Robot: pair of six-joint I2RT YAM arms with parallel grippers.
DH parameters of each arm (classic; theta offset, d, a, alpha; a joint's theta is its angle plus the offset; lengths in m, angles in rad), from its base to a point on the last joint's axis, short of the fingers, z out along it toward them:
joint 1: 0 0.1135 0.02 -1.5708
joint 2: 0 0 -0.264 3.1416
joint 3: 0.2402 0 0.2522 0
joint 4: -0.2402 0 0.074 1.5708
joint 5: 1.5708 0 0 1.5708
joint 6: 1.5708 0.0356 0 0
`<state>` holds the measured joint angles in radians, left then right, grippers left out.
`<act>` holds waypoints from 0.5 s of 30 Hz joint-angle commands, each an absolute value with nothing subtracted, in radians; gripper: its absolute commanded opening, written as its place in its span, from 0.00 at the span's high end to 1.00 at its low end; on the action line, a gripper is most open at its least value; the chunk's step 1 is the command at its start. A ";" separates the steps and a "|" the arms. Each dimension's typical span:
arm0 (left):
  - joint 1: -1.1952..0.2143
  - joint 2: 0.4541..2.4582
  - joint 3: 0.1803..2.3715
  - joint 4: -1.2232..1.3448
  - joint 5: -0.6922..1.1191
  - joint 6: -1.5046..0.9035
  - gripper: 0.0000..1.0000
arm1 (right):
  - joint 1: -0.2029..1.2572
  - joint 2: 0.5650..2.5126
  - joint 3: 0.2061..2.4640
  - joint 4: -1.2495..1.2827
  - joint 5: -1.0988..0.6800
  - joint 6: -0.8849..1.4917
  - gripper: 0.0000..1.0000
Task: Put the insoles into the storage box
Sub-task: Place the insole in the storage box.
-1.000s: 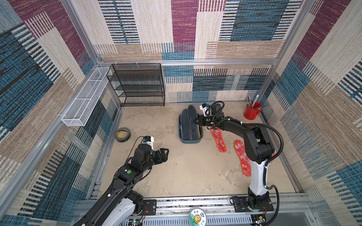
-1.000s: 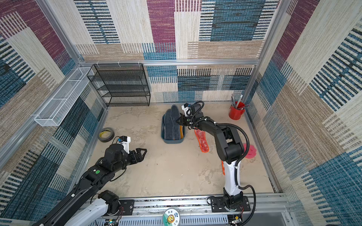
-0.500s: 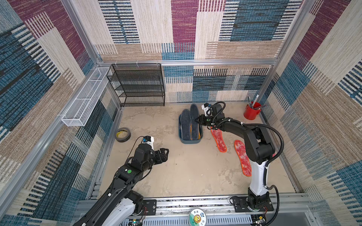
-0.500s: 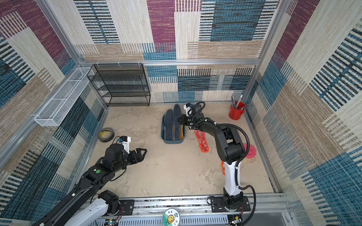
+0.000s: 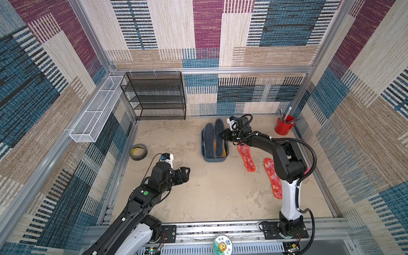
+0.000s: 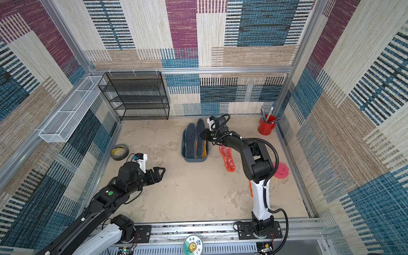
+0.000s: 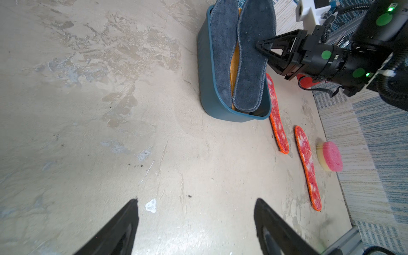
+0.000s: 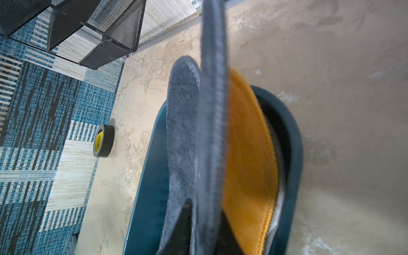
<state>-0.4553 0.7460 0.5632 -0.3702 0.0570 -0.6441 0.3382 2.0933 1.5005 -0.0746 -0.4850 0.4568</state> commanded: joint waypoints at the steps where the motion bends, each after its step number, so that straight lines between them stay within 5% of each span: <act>1: -0.454 0.747 0.562 -0.355 0.060 -0.615 0.16 | 0.339 2.061 1.535 -0.151 -0.413 0.419 0.34; 3: -0.454 0.749 0.561 -0.353 0.060 -0.617 0.16 | 0.340 2.050 1.568 -0.217 -0.375 0.405 0.06; 4: -0.453 0.750 0.561 -0.349 0.061 -0.617 0.16 | 0.341 2.047 1.583 -0.246 -0.360 0.397 0.01; 15: -0.450 0.759 0.558 -0.339 0.063 -0.624 0.16 | 0.402 2.022 1.664 -0.385 -0.187 0.282 0.01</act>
